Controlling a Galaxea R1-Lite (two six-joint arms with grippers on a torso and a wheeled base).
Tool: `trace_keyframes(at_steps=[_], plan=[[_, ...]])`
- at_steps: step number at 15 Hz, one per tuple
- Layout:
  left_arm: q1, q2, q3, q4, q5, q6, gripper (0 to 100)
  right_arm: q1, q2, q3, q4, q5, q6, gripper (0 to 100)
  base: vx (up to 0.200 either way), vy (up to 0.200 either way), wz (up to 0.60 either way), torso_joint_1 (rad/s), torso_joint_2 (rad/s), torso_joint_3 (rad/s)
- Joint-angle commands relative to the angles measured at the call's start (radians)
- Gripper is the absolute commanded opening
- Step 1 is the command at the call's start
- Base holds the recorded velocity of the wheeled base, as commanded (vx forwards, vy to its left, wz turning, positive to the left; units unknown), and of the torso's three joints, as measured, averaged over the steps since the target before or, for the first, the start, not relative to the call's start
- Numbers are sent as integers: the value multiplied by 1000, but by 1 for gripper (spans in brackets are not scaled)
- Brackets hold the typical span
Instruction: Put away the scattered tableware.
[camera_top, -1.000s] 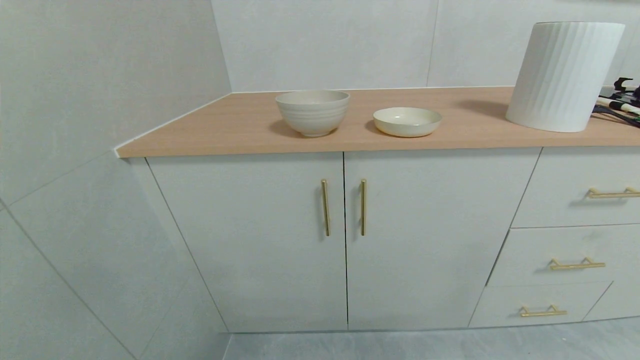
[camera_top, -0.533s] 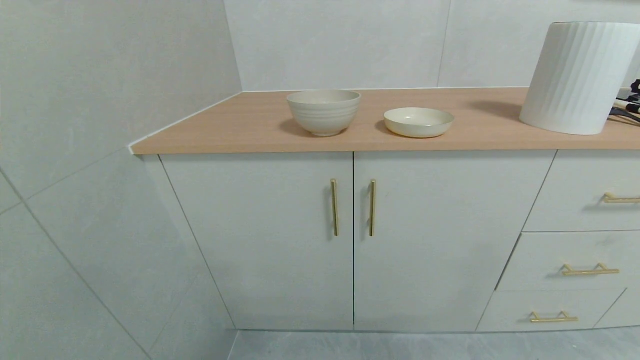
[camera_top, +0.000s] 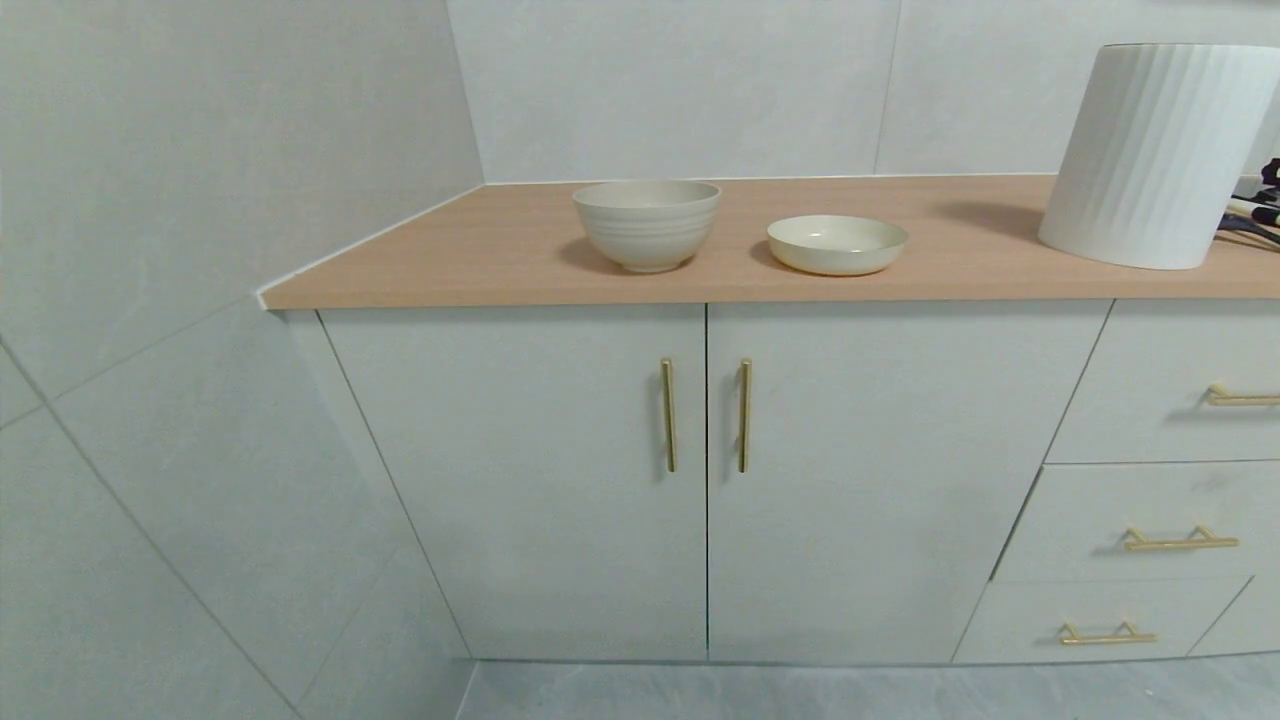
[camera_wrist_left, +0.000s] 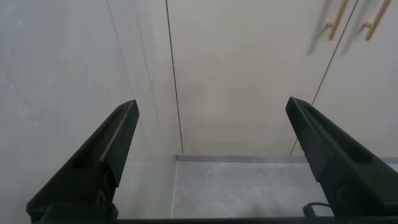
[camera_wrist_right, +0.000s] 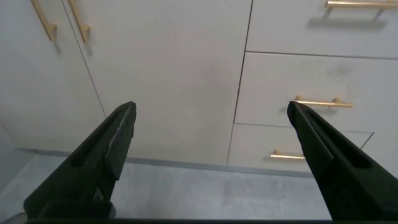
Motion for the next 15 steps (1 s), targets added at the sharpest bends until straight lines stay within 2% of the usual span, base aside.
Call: trace_keyframes(at_steps=[1,2,3,5,6,10,12,15], plan=[[0,0,0,0,0,0,100,1,2,-31,-4,11,3,100,0,0,0,0,0,0],[0,0,0,0,0,0,100,9,37,-143,5,39,87,100,0,0,0,0,0,0],[0,0,0,0,0,0,100,28,109,-185,23,112,115,100,0,0,0,0,0,0],[0,0,0,0,0,0,100,61,244,-192,25,250,114,100,0,0,0,0,0,0],[0,0,0,0,0,0,100,76,334,-205,22,279,107,100,0,0,0,0,0,0],[0,0,0,0,0,0,100,231,729,-355,19,287,63,100,0,0,0,0,0,0],[0,0,0,0,0,0,100,381,965,-513,14,286,87,100,0,0,0,0,0,0],[0,0,0,0,0,0,100,458,1244,-702,-55,286,135,100,0,0,0,0,0,0]])
